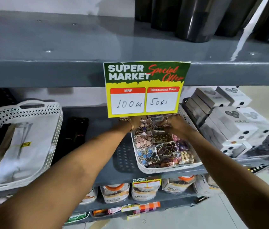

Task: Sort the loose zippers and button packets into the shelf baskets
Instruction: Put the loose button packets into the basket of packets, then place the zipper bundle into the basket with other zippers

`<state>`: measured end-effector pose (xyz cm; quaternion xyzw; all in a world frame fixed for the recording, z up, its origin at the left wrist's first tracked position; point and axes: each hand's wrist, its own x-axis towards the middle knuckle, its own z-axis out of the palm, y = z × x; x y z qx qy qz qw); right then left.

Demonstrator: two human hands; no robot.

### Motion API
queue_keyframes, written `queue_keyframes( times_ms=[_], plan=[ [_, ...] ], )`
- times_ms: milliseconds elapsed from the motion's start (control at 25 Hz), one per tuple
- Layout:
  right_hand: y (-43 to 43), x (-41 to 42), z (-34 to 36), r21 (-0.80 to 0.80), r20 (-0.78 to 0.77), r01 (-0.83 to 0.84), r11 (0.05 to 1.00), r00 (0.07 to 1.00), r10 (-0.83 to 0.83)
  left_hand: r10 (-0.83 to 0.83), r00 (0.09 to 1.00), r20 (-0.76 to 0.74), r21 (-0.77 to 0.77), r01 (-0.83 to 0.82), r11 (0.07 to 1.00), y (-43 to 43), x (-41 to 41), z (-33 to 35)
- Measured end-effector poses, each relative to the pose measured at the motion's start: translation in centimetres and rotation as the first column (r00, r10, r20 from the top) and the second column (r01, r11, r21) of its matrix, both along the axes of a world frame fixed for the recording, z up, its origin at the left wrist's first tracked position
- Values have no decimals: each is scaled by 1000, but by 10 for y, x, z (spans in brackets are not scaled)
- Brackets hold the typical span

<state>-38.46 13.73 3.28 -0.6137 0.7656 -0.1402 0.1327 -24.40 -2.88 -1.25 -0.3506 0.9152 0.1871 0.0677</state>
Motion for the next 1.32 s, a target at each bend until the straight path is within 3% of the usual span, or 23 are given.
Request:
queue_keyframes(
  times_ms=[160, 360, 480, 600, 760, 880, 1040, 1320],
  plan=[
    [-1, -8, -5, 35, 129, 31, 999, 991, -35, 11, 997, 74, 6, -11, 1000, -6, 15, 0],
    [-6, 0, -3, -160, 240, 117, 980, 968, -76, 5, 956, -295, 132, 35, 991, 24, 30, 37],
    [-14, 30, 6, -363, 405, 296, 884, 904, -136, 172, 849, -499, 17, -189, 982, 24, 67, 51],
    [-38, 95, 23, -463, 494, 333, 821, 866, -73, 335, 822, -461, -114, -429, 896, 14, 123, 55],
    [-82, 186, 9, -227, 441, 184, 956, 895, -67, 619, 762, -192, -32, -635, 772, 14, 197, 44],
    [-103, 235, -8, 19, 412, 103, 994, 905, -102, 661, 750, -41, -74, -662, 746, 14, 220, 33],
    [-126, 267, -27, 217, 283, 139, 966, 938, -199, 644, 765, -37, -156, -641, 752, 15, 229, 20],
    [-146, 291, -38, 261, 441, 318, 912, 801, -405, 588, 806, -67, -134, -591, 796, 19, 231, 12]
  ],
)
